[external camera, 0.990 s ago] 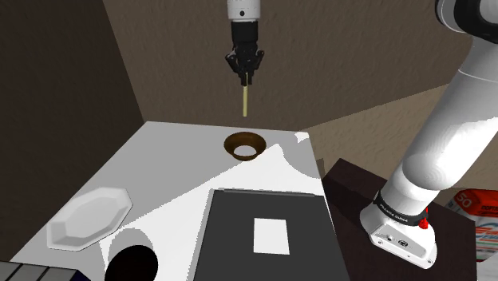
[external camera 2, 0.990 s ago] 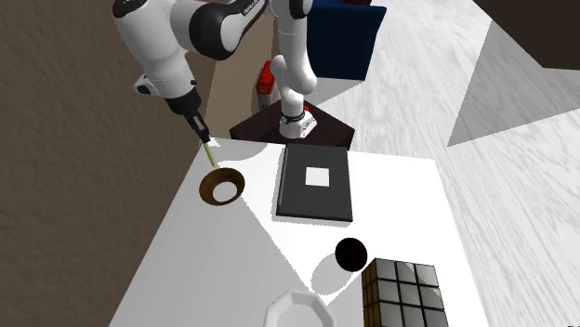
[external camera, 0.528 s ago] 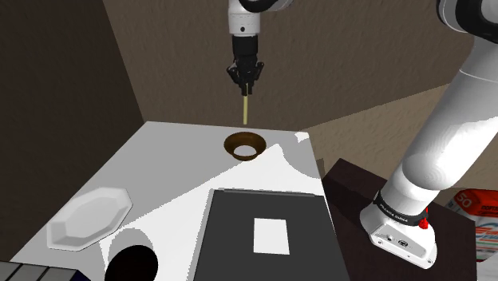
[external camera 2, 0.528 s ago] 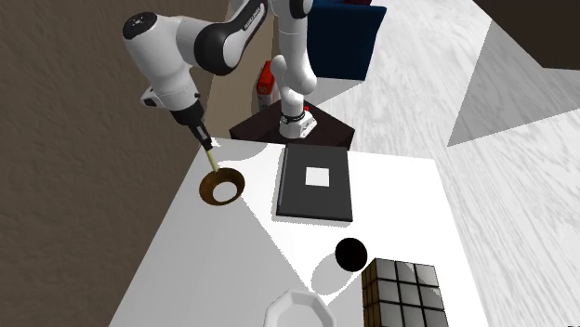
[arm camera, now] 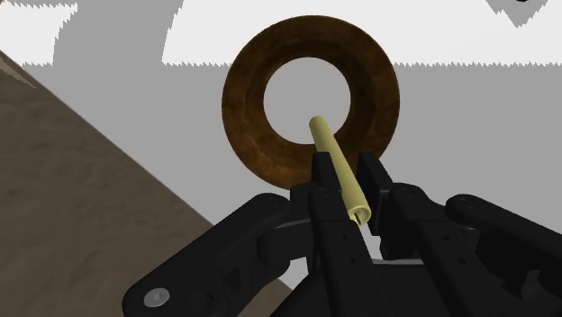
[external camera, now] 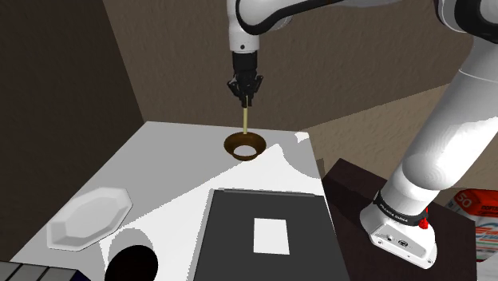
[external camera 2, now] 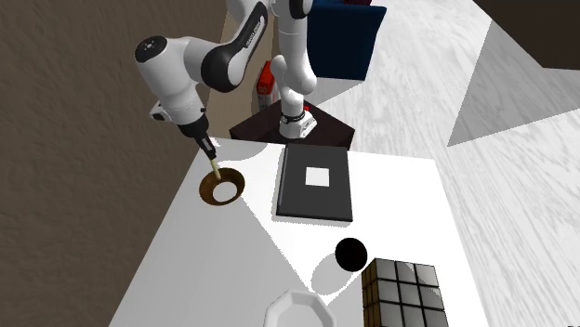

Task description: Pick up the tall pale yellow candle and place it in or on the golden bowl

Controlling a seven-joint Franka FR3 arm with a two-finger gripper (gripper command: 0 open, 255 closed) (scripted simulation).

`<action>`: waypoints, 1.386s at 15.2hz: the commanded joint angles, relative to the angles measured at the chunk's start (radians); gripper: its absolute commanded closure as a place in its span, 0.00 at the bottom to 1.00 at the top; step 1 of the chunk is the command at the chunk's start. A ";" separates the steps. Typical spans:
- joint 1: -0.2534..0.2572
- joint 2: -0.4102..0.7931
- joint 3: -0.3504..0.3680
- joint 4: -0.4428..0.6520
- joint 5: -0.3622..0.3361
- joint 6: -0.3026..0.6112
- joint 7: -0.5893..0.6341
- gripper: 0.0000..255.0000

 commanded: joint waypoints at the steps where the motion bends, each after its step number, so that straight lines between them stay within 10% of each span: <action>1: 0.000 0.004 0.000 -0.022 -0.001 0.026 0.000 1.00; 15: 0.002 0.021 0.001 -0.090 -0.007 0.111 0.002 1.00; 16: 0.002 0.021 0.001 -0.090 -0.007 0.111 0.002 0.00; 21: 0.002 0.021 0.001 -0.090 -0.007 0.111 0.002 0.00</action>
